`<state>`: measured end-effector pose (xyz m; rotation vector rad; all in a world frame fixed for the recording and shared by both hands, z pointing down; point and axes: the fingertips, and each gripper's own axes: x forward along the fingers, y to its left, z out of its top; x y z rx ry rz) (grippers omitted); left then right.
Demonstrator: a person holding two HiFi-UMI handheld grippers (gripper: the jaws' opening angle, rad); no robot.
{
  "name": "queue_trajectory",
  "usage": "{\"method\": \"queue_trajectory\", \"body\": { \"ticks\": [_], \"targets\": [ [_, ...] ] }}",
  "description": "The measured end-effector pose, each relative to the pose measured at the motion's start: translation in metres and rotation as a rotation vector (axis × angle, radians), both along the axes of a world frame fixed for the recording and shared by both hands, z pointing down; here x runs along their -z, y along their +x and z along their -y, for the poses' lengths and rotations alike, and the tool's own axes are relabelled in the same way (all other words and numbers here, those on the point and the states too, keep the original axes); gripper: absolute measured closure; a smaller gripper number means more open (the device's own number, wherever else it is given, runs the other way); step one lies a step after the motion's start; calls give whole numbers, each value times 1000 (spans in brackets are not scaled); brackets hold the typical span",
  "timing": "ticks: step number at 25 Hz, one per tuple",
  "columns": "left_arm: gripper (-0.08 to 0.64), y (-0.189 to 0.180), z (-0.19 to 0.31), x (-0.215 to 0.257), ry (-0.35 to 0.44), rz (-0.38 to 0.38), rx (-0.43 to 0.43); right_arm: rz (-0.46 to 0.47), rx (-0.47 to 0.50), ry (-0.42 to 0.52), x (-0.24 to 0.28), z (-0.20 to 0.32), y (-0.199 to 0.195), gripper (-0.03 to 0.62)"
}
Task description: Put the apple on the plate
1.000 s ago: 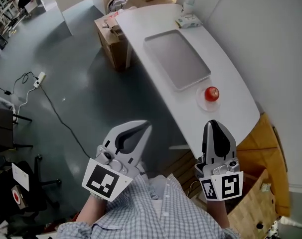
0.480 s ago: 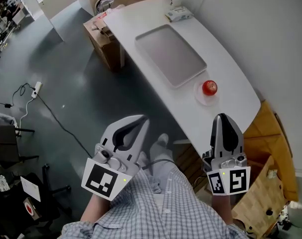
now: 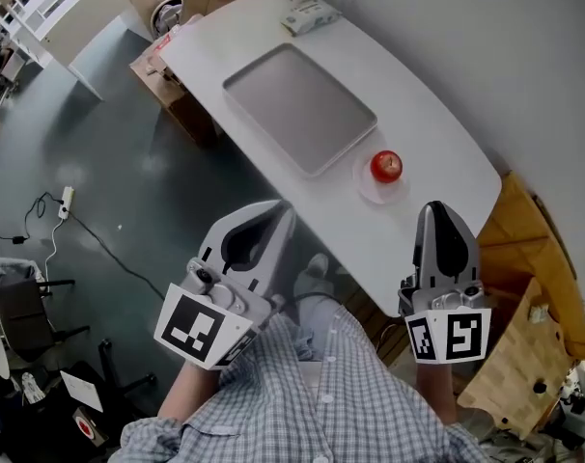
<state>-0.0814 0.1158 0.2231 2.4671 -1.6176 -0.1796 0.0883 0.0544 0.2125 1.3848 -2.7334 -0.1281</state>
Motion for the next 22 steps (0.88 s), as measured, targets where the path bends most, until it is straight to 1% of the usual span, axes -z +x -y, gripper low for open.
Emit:
{"method": "queue_trajectory", "body": {
  "ticks": [2, 4, 6, 10, 12, 14, 17, 22],
  "targets": [
    [551, 5, 19, 5, -3, -84, -4, 5, -5, -17, -3, 15, 7, 558],
    [551, 9, 38, 5, -22, -122, -6, 20, -9, -32, -5, 29, 14, 558],
    [551, 16, 56, 0, -43, -122, -12, 25, -19, -45, -10, 42, 23, 558],
    [551, 38, 86, -13, -98, -89, -45, 33, -41, -85, -26, 67, 44, 558],
    [552, 47, 98, -20, -126, -77, -58, 26, -31, -103, -34, 77, 49, 558],
    [552, 56, 108, -29, -155, -82, -67, 10, -21, -114, -42, 87, 53, 558],
    [551, 70, 124, -46, -215, -93, -83, -3, -38, -143, -54, 97, 64, 558],
    [551, 79, 150, -81, -332, -83, -122, -8, -105, -213, -82, 104, 77, 558]
  ]
}}
